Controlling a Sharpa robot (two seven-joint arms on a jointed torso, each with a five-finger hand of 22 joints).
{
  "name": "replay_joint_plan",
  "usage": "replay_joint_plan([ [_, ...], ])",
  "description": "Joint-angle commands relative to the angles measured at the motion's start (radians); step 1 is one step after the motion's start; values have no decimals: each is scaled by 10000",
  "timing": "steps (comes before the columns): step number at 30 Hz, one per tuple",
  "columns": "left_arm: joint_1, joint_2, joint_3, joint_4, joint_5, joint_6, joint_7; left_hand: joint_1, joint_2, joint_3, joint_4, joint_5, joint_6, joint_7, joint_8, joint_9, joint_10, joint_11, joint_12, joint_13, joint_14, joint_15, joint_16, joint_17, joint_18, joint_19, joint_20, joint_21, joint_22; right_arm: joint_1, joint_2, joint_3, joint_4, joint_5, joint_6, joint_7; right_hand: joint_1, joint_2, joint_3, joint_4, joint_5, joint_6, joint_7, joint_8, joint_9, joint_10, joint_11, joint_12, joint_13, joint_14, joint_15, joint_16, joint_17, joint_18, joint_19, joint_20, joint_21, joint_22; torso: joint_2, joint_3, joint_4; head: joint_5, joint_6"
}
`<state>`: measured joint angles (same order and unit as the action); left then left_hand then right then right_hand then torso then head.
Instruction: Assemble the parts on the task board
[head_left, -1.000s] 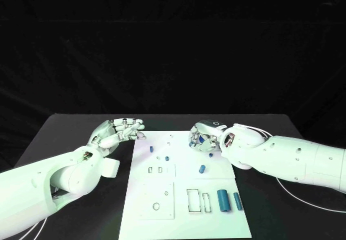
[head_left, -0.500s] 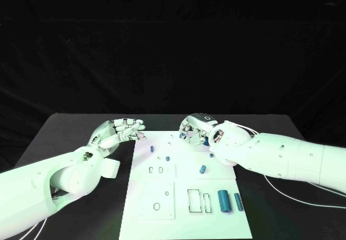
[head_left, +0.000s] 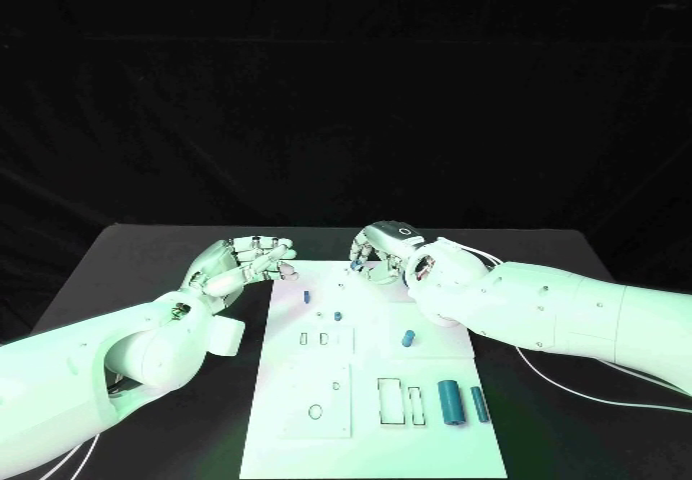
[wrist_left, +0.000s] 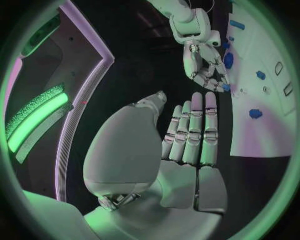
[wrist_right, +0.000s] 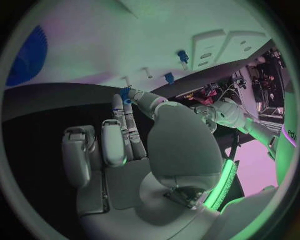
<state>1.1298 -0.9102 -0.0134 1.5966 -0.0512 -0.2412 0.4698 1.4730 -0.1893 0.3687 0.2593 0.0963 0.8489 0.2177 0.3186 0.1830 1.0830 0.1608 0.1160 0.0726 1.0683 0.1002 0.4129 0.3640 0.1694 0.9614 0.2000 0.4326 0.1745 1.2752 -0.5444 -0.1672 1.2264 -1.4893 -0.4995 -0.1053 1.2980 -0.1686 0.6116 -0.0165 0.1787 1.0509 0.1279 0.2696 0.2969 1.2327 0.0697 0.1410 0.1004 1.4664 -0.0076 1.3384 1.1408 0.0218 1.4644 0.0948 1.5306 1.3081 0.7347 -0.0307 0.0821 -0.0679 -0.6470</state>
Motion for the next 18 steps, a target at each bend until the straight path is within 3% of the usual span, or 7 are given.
replay_joint_plan([
  [1, 20, 17, 13, 74, 24, 130, 37, 6, 38, 12, -60, -51, -48, 86, -51, 12, -78, 2, -44, 16, -67, -1, 54, 14, 115, -20, 8, 35, 12, 2, 115, 3, -135, -141, 165, -46, 40, -41, 37, -12, 61, 3, 58, 56, 6, 105, -64, 33, 112, 327, -81, 35, -11, -54, 674, -47, 29, 1871, 15, 2, 17, 38, -21],
  [4, 25, -4, 15, 113, 21, 102, 4, 2, 39, 14, -65, -52, -57, 97, -56, 12, -85, 8, -51, 15, -75, 2, 61, 23, 114, -24, 8, 40, 14, -6, 194, 1, -215, -137, 223, -35, 21, -53, 38, -9, 82, -16, 64, 51, 15, 102, -59, 24, 116, 325, -75, 32, -26, -51, 665, -43, 22, 1856, 40, -19, 68, 14, -37],
  [9, 32, -24, 18, 145, 20, 68, -25, 2, 39, 14, -65, -52, -57, 97, -56, 12, -85, 8, -51, 15, -75, 2, 61, 23, 114, -24, 8, 40, 14, -17, 279, 0, -284, -131, 272, -36, -7, -79, 32, -5, 108, -37, 71, 46, 28, 96, -52, 10, 120, 322, -69, 32, -40, -49, 661, -39, 19, 1851, 53, -45, 100, -20, -28],
  [12, 37, -20, 22, 165, 19, 1, -71, 2, 39, 14, -65, -52, -57, 97, -56, 12, -85, 8, -51, 15, -75, 2, 61, 23, 114, -24, 8, 40, 14, -20, 318, 0, -313, -116, 292, -54, -46, -108, 24, 6, 131, -62, 78, 41, 43, 90, -43, -5, 126, 319, -62, 34, -51, -48, 658, -32, 17, 1847, 55, -54, 108, -79, -11],
  [18, 45, -18, 28, 186, 19, -80, -149, -7, 45, 18, -68, -53, -67, 110, -62, 12, -94, 18, -59, 15, -86, 8, 73, 40, 113, -30, 10, 47, 17, -28, 415, -2, -386, -88, 368, -61, -91, -147, 15, 17, 150, -92, 88, 32, 60, 75, -33, -28, 132, 318, -54, 44, -54, -48, 656, -24, 16, 1847, 51, -53, 99, -23, -39],
])
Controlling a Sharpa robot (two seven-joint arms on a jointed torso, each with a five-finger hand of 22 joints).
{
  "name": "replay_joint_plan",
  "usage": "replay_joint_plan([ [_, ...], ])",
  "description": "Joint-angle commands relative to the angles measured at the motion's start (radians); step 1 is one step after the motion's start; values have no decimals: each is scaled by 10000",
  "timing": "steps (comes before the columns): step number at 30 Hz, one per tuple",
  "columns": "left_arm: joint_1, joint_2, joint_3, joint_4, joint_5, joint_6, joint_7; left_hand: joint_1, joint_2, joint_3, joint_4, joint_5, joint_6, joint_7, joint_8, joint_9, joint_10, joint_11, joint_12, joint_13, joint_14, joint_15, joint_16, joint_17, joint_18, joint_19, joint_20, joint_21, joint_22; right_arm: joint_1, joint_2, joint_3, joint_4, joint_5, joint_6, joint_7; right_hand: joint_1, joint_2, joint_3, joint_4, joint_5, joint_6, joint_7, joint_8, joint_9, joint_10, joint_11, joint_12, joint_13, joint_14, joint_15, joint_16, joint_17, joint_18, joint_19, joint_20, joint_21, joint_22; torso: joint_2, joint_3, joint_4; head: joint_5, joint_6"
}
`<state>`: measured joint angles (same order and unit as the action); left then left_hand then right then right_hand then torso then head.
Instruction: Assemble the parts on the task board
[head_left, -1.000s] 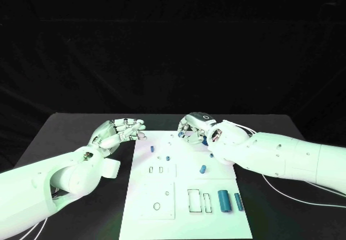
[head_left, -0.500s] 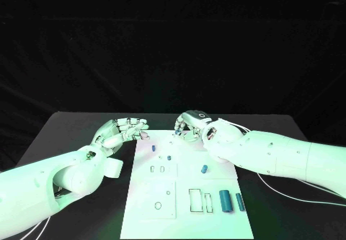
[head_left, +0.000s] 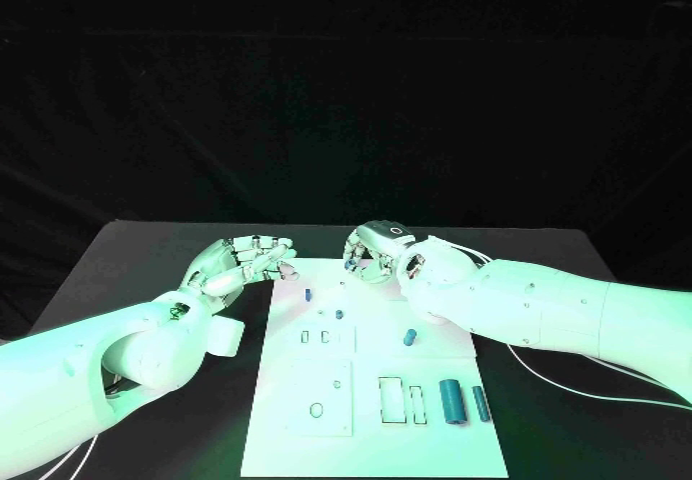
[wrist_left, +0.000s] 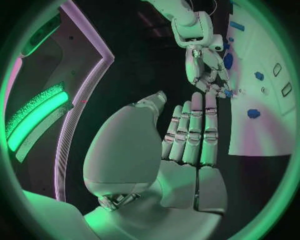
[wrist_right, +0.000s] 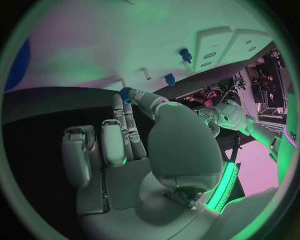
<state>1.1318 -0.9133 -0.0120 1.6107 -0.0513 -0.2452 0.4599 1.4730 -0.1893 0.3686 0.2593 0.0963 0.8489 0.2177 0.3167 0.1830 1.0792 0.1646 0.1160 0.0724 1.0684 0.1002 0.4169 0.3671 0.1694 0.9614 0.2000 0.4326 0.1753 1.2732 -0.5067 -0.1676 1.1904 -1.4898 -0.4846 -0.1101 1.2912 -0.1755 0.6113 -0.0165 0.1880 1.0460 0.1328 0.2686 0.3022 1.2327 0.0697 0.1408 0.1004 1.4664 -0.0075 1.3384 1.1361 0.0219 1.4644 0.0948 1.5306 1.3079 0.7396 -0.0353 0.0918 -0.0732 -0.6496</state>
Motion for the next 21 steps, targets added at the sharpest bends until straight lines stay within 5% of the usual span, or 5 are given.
replay_joint_plan([
  [1, 26, 12, 14, 49, 20, -45, -56, -7, 45, 19, -68, -53, -67, 110, -44, 13, -56, -20, -59, 16, -87, 8, 33, 8, 113, -29, 10, 47, 8, -13, 60, 2, -43, -80, 239, -11, -23, -79, 17, 17, 57, -43, 39, 42, 6, 75, -32, -25, 132, 318, -55, 44, -6, -49, 656, -25, 16, 1849, 5, -7, 2, 36, -15],
  [18, 51, -29, 21, 130, 20, -42, -105, -8, 46, 21, -73, -54, -70, 115, -46, 13, -59, -16, -63, 17, -92, 10, 40, 17, 113, -32, 10, 51, 10, -64, 272, -14, -319, -115, 702, -103, -160, -217, 10, 58, 53, -208, 83, -24, 55, -45, 20, -142, 141, 303, -12, 55, -64, -41, 635, 12, -1, 1819, 15, -22, -6, 80, -87],
  [21, 54, -31, 22, 132, 20, -44, -122, -17, 42, 20, -76, -56, -77, 124, -51, 14, -65, -10, -69, 17, -101, 15, 49, 29, 112, -38, 12, 56, 12, -66, 302, -18, -358, -146, 743, -130, -348, -449, -76, 124, 211, -326, 153, -70, 95, -232, 102, -272, 135, 283, 57, 57, -127, -24, 588, 68, -43, 1743, 15, -18, -4, 85, -81],
])
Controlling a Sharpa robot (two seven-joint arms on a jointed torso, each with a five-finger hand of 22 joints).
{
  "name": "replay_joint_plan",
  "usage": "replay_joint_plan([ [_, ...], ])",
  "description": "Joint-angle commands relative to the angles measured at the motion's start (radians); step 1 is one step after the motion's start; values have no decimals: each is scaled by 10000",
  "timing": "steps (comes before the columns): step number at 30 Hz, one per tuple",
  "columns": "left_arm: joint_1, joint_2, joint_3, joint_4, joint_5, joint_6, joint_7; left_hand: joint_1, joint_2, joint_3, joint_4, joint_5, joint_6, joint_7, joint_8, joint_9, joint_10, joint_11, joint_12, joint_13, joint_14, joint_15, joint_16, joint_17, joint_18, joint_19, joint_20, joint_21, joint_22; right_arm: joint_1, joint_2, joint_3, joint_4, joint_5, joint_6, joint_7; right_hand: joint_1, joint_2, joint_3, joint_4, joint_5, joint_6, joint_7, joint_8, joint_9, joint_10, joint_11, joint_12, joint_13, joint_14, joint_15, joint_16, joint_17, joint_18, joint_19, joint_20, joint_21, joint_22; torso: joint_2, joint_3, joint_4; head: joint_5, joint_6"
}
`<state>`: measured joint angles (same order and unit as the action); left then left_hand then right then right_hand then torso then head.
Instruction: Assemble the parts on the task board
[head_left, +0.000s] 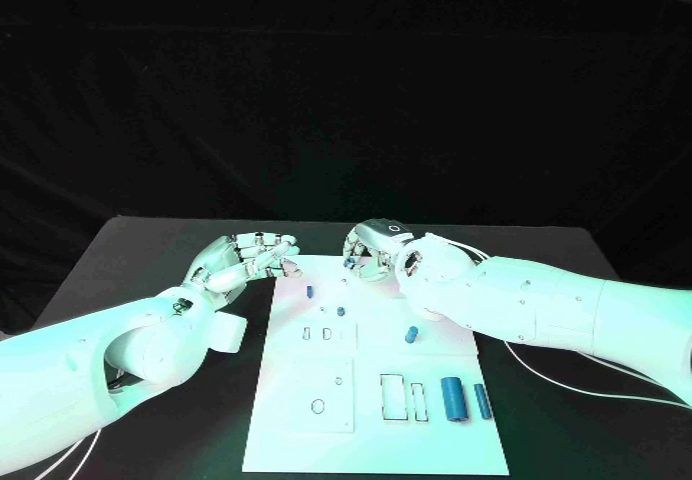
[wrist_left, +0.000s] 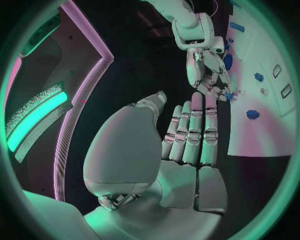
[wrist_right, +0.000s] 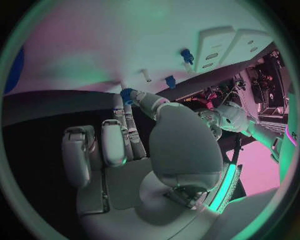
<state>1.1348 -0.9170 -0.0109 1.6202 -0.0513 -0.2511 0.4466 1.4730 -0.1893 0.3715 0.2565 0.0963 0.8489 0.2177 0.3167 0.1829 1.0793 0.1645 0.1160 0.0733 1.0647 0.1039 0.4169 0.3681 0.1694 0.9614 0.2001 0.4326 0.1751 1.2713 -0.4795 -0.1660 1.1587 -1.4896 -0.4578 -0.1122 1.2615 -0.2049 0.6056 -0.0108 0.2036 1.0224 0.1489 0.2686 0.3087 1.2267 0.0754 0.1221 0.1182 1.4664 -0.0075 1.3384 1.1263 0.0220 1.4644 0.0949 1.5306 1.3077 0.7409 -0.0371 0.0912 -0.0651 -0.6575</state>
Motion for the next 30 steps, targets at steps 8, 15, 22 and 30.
replay_joint_plan([
  [8, 30, -2, 11, 40, 21, 20, -11, -17, 42, -9, -48, -56, -77, 125, -51, 15, -66, -9, -69, 8, -65, -22, 50, 19, 111, -38, 11, 57, 14, -48, 74, -39, -80, -234, 475, -192, -101, -233, -48, 97, 56, -176, 34, -99, 63, -344, 100, -186, -47, 260, 104, 49, -91, 26, 462, 113, -160, 1521, 1, -10, 0, -20, -12],
  [15, 33, -13, 11, 38, 21, 18, -24, -17, 42, -9, -48, -56, -77, 125, -51, 15, -66, -9, -69, 8, -65, -22, 50, 19, 111, -38, 11, 57, 14, -49, 60, -39, -65, -286, 424, -235, -95, -233, -44, 95, 56, -179, 34, -99, 66, -354, 102, -192, -47, 260, 106, 53, -87, 27, 460, 116, -162, 1518, 9, -9, -8, -4, -30],
  [22, 34, -20, 11, 26, 21, 27, -33, -36, 37, -12, -51, -59, -92, 136, -61, 15, -78, 1, -80, 9, -83, -13, 64, 40, 109, -48, 15, 65, 17, -49, 39, -40, -28, -280, 220, -206, -42, -215, -13, 75, 88, -169, 29, -75, 111, -309, 92, -169, -9, 248, 107, 58, -118, 32, 450, 132, -173, 1504, 9, -12, -8, -2, -28],
  [30, 37, -29, 11, -8, 21, 32, -40, -39, 35, -13, -52, -59, -95, 137, -62, 15, -80, 3, -82, 9, -87, -12, 67, 44, 109, -50, 16, 66, 18, -50, 5, -40, 21, -248, 61, -129, -214, -557, -1641, 297, -190, -2103, -81, -1198, -178, -1340, 166, -333, -13, -11, 140, -366, -942, 351, -327, 167, -1028, 79, 7, -20, -6, -12, -25],
])
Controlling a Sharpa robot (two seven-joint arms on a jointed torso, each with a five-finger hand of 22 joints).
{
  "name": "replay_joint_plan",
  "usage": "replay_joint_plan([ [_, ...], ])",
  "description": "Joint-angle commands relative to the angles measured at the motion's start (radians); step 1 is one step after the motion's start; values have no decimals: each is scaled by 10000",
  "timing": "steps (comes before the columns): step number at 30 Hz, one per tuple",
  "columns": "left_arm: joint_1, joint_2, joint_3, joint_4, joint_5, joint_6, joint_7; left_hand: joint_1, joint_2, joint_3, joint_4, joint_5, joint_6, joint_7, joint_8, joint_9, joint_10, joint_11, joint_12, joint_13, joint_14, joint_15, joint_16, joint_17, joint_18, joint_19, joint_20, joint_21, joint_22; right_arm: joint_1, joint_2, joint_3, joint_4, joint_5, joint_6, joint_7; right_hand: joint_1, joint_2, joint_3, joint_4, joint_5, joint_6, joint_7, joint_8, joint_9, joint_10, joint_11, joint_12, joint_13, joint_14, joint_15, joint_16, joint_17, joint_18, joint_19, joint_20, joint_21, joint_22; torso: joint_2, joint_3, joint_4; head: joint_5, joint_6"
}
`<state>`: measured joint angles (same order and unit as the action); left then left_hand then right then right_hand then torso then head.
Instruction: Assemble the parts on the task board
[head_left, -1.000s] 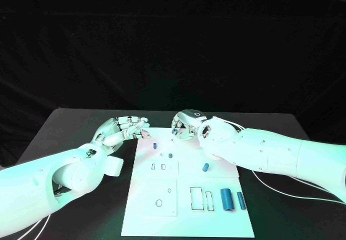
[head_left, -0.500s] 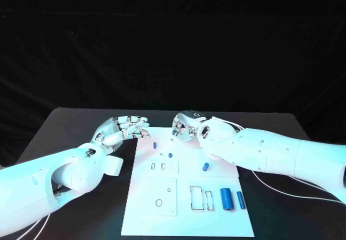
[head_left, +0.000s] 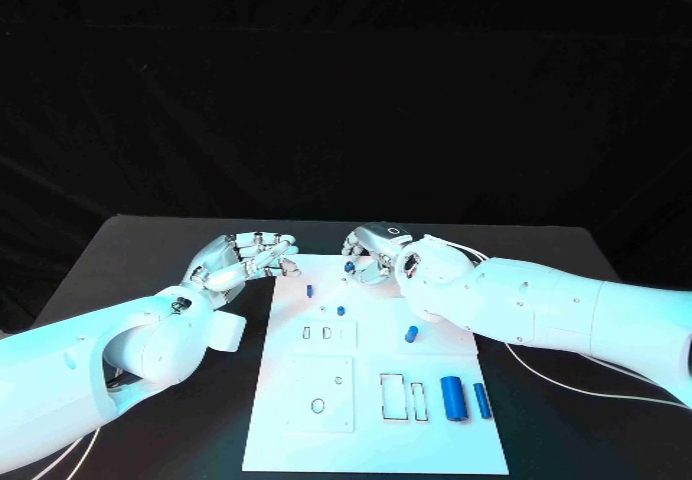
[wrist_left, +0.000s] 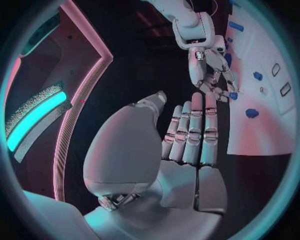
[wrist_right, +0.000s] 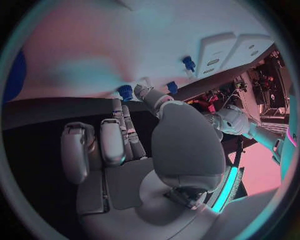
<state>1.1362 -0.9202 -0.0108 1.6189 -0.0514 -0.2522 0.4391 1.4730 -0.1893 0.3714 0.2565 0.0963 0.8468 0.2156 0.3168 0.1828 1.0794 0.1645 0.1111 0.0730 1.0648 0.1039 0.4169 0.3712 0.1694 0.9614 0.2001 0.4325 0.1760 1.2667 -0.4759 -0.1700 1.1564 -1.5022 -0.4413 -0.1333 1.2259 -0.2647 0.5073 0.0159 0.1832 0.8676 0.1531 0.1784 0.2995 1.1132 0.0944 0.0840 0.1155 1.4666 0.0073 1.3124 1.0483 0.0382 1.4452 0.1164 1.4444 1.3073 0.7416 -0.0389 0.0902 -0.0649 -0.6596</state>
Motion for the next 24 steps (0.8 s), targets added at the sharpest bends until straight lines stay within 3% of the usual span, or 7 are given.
replay_joint_plan([
  [1, 23, 0, 10, -2, 21, 42, 37, -39, 35, -13, -53, -59, -74, 158, -63, 16, -80, 3, -33, 11, -87, -12, 68, 14, 109, -49, 16, 67, 9, -4, -62, -1, 75, -122, -123, 72, 576, 398, -1949, 167, 105, -776, -120, -427, -85, -477, -6, 245, 73, -15, 8, -154, -301, 222, -205, -31, -333, -124, 1, -2, 7, -14, -2],
  [2, 24, -2, 10, -7, 21, 41, 37, -39, 35, -13, -53, -59, -74, 158, -63, 16, -80, 3, -33, 11, -87, -12, 68, 14, 109, -49, 16, 67, 9, -4, -98, -1, 111, -123, -139, 60, 937, 613, -2803, 365, 133, -899, -167, -502, -80, -623, -16, 428, 119, -16, 14, -166, -371, 232, -208, -29, -399, -182, 3, 1, 2, -12, 1],
  [5, 24, -12, 10, -36, 21, 40, 42, -39, 35, -13, -53, -59, -74, 158, -63, 16, -80, 3, -33, 11, -87, -12, 68, 14, 109, -49, 16, 67, 9, 3, -351, 1, 360, -114, -228, 15, 1458, 757, -3695, 824, 159, -891, -148, -515, -32, -802, -25, 734, 190, -16, 10, -163, -456, 233, -174, -39, -444, -183, -7, 3, -15, -26, 5],
  [9, 24, -32, 10, -88, 21, 67, 67, -39, 35, -13, -53, -59, -74, 158, -63, 16, -80, 3, -33, 11, -87, -12, 68, 14, 109, -49, 16, 67, 9, 45, -881, 18, 842, 169, -554, 44, 1743, 856, -3780, 1116, 256, -562, -49, -360, 58, -650, -84, 1056, 274, 32, -37, -50, -328, 178, -18, -75, -302, 84, -34, -2, -44, -21, 30],
  [15, 29, -154, 10, -243, 21, 285, 191, -73, 5, -33, -59, -64, -101, 162, -78, 17, -102, 12, -50, 12, -134, 3, 78, 41, 103, -78, 26, 69, 10, 174, -2091, 70, 1857, 1385, -1094, 340, 1730, 813, -3504, 1620, 504, 200, 130, -18, 179, 405, -54, 1571, 447, 82, -10, 126, -146, 88, 192, -54, -49, 521, -81, 19, -191, 39, 71],
  [19, 31, -233, 11, -450, 16, 287, 292, -117, -27, -62, -69, -65, -145, 166, -101, 18, -144, 27, -78, 12, -227, 27, 75, 74, 96, -141, 46, 56, 2, 230, -2895, 105, 2439, 1738, -709, 528, 1769, 689, -3484, 1837, 448, 349, 86, 21, 185, 992, -146, 1886, 656, 134, -66, 290, 115, 33, 322, -85, 120, 803, -124, 51, -258, 23, 70],
  [24, 32, -283, 37, -748, 45, -30, 478, -165, 4, -123, -245, -45, -572, 344, -289, 10, -844, 297, -408, -49, -1564, 412, -485, -16, -2, -1106, 373, -463, -269, 271, -3563, 124, 2674, 2093, -167, 738, 1970, 434, -4095, 2317, 440, 217, -74, 47, 199, 1585, -347, 3563, 2070, 259, -243, 666, 712, -89, 595, -280, 481, 1383, -160, 67, -281, 7, 47],
])
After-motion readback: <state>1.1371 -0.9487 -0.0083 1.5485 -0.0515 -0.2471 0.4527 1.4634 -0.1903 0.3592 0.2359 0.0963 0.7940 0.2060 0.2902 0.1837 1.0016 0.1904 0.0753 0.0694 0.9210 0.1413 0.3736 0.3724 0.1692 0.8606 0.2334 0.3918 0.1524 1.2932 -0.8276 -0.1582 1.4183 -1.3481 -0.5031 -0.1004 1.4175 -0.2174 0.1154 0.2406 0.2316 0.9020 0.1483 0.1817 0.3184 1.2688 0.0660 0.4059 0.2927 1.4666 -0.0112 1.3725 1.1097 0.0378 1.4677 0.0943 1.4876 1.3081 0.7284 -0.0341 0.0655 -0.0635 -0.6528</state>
